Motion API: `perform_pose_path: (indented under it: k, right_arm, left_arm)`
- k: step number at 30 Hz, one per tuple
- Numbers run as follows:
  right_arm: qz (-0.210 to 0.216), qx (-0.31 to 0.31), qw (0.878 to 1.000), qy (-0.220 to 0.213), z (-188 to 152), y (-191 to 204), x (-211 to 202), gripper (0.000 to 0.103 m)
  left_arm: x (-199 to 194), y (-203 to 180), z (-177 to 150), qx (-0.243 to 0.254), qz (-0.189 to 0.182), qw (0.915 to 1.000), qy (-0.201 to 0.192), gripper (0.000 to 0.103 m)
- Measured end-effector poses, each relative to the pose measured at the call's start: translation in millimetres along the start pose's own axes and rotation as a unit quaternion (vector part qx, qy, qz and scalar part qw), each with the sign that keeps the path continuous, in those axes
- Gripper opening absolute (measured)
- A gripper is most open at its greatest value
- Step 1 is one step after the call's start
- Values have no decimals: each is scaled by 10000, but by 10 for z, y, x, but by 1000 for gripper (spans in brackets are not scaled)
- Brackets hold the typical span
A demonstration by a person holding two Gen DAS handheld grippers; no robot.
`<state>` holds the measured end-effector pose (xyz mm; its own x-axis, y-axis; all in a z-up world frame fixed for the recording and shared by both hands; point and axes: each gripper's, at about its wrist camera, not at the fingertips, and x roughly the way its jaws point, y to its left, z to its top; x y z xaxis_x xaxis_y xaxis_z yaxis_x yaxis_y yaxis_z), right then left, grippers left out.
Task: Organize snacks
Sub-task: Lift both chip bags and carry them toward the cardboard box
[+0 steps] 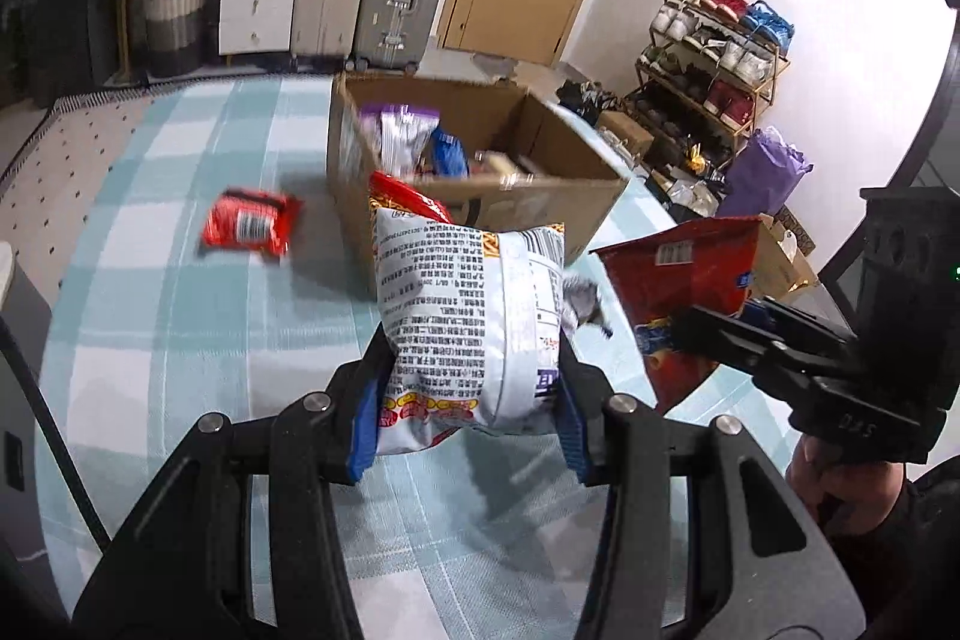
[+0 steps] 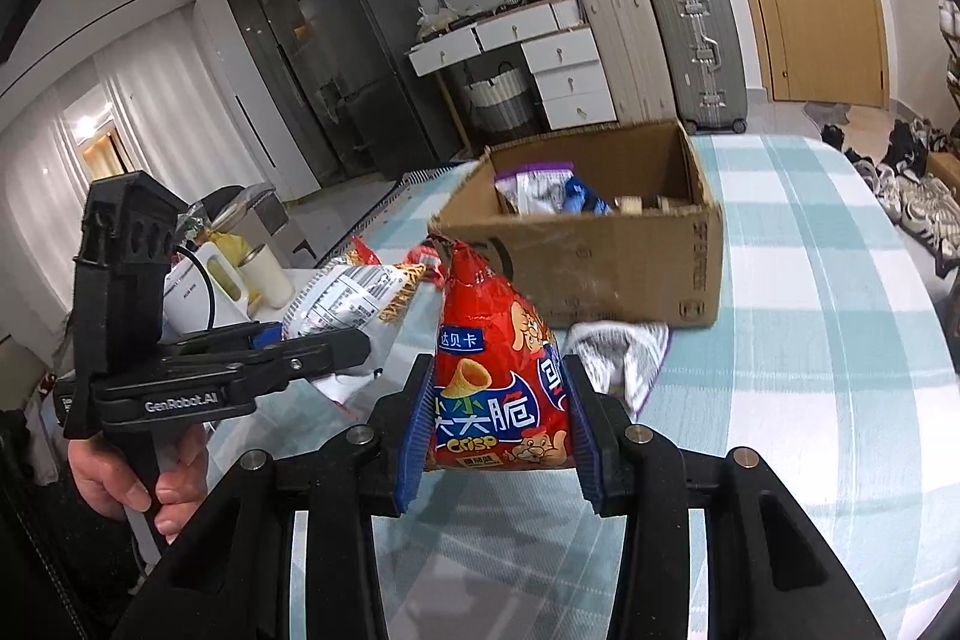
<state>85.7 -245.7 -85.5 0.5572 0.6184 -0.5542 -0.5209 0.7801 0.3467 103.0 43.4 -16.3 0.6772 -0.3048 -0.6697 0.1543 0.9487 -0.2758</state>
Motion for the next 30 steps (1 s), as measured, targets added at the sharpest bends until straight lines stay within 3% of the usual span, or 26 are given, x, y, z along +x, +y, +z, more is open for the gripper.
perform_pose_path:
  k: [14,30]
  right_arm:
    - [7,-360,9989,-288,692,123,50,41]
    - [-227,-627,9975,-255,1338,115,308,41]
  left_arm:
    - [-114,-109,604,341,182,9991,-159,44]
    - [304,18,1496,318,51,9994,-109,44]
